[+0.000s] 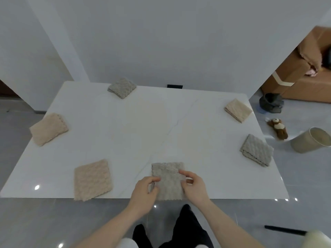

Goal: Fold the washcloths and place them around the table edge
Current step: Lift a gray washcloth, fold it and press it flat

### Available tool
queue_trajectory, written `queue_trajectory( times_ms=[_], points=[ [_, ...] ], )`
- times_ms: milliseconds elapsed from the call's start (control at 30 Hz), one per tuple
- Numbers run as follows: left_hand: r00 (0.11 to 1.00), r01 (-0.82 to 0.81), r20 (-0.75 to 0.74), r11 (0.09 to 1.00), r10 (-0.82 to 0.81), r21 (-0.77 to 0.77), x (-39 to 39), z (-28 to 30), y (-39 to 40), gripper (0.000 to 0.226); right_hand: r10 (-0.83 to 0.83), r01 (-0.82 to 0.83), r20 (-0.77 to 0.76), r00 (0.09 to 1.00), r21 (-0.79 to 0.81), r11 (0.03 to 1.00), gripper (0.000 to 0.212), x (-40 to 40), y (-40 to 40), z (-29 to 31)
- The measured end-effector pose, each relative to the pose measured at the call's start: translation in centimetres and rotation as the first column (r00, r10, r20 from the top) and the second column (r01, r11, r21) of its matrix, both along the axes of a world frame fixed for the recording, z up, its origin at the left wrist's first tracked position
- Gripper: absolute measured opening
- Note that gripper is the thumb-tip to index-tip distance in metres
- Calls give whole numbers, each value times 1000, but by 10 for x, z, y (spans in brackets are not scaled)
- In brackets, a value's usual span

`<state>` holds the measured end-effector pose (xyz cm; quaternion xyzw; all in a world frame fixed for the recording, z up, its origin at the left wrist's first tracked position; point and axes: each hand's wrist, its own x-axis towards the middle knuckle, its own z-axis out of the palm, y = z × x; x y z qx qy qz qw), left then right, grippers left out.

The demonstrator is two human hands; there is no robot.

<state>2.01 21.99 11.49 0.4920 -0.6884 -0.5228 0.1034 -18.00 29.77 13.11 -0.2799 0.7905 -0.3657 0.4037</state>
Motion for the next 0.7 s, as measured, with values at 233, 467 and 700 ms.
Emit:
queue_trajectory(
  times_ms=[233, 467, 700],
  points=[
    [1000, -6, 17, 998, 5, 70, -70, -2, 24, 37, 154, -153, -74, 985, 15, 988, 36, -81, 1, -1],
    [989, -100, 128, 982, 80, 162, -154, -12, 60, 36, 415, -400, -131, 901, 125, 908, 38, -176, 7, -16],
    [980, -133, 179, 955, 86, 266, -210, -12, 82, 47, 571, -532, -151, 807, 233, 814, 40, -224, 8, -27]
  ],
)
